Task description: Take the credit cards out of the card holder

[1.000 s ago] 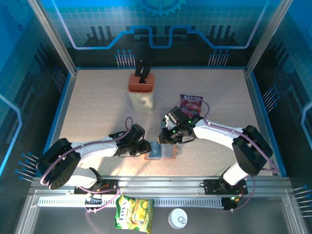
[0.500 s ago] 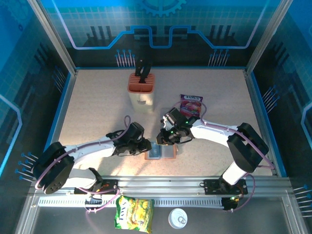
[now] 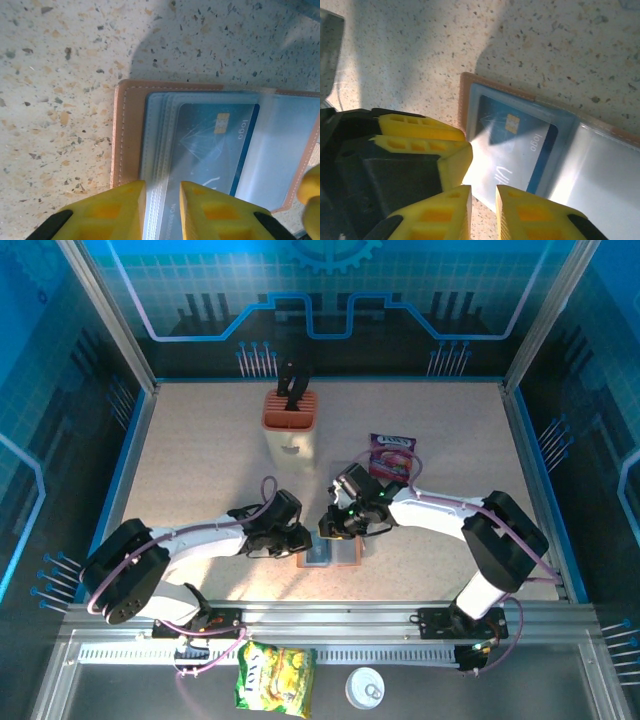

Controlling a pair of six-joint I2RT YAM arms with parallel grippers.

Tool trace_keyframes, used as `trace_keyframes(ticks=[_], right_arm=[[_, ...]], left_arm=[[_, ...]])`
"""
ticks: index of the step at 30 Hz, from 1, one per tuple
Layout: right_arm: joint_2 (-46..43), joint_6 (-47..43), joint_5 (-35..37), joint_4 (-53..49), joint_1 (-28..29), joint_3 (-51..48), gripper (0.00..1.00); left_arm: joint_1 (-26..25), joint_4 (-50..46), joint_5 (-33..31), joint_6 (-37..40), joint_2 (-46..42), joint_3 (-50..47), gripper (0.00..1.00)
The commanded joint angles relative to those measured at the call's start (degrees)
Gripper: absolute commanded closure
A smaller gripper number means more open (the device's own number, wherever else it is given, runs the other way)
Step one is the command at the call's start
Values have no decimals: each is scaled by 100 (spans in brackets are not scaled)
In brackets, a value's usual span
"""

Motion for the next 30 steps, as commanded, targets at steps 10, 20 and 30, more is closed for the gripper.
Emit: trace_keyframes(ticks=[10, 20, 30], right_arm=[[317, 213, -203, 353, 109, -348, 75], [433, 283, -283, 528, 131, -429, 79], [454, 327, -338, 639, 142, -483, 84]], left_arm=[[24, -69, -51, -17, 26, -219, 78], [21, -71, -68, -48, 6, -273, 78], [24, -40, -70, -48, 0, -293, 78]])
